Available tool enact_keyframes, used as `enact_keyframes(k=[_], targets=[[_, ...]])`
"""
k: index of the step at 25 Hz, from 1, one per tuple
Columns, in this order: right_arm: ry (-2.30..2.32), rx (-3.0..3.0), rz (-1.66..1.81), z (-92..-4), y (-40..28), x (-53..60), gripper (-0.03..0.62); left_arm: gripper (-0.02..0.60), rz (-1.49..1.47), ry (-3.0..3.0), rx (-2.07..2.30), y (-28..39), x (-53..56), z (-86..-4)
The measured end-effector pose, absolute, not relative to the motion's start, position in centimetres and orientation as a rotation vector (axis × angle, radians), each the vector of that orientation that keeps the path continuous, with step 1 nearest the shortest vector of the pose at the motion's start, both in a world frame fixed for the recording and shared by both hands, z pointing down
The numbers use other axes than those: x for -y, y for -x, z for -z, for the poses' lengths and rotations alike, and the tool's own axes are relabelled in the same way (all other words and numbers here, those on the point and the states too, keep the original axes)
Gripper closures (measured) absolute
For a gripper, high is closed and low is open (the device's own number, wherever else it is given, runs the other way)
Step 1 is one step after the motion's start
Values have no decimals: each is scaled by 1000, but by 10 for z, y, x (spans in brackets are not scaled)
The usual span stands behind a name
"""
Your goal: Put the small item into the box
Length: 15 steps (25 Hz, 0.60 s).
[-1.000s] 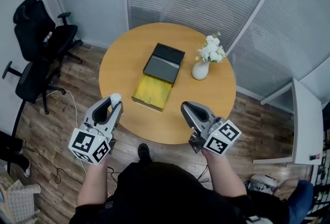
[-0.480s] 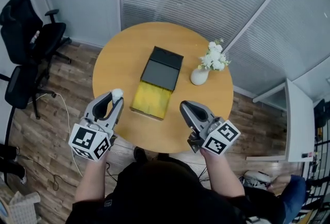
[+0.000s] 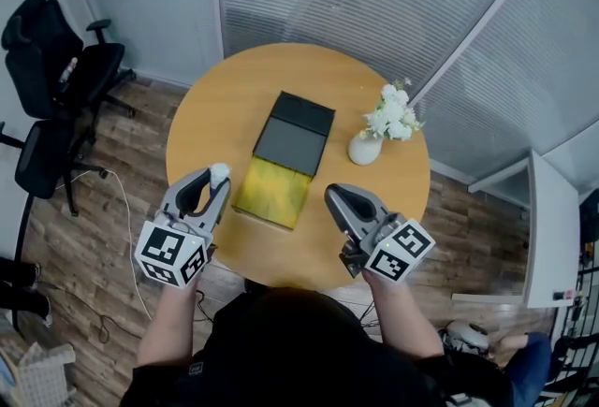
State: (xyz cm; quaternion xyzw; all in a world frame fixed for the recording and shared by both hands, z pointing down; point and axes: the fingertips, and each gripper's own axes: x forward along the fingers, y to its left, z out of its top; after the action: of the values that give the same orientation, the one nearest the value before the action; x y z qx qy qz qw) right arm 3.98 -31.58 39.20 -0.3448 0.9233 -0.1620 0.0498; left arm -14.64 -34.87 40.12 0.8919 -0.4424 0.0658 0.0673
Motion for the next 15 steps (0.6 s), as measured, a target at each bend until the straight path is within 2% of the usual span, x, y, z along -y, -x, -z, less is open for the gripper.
enact_keyframes(k=[15], targets=[[1052, -2773, 685, -440, -72, 338, 557, 445, -524, -2608, 1224, 97, 390, -487]])
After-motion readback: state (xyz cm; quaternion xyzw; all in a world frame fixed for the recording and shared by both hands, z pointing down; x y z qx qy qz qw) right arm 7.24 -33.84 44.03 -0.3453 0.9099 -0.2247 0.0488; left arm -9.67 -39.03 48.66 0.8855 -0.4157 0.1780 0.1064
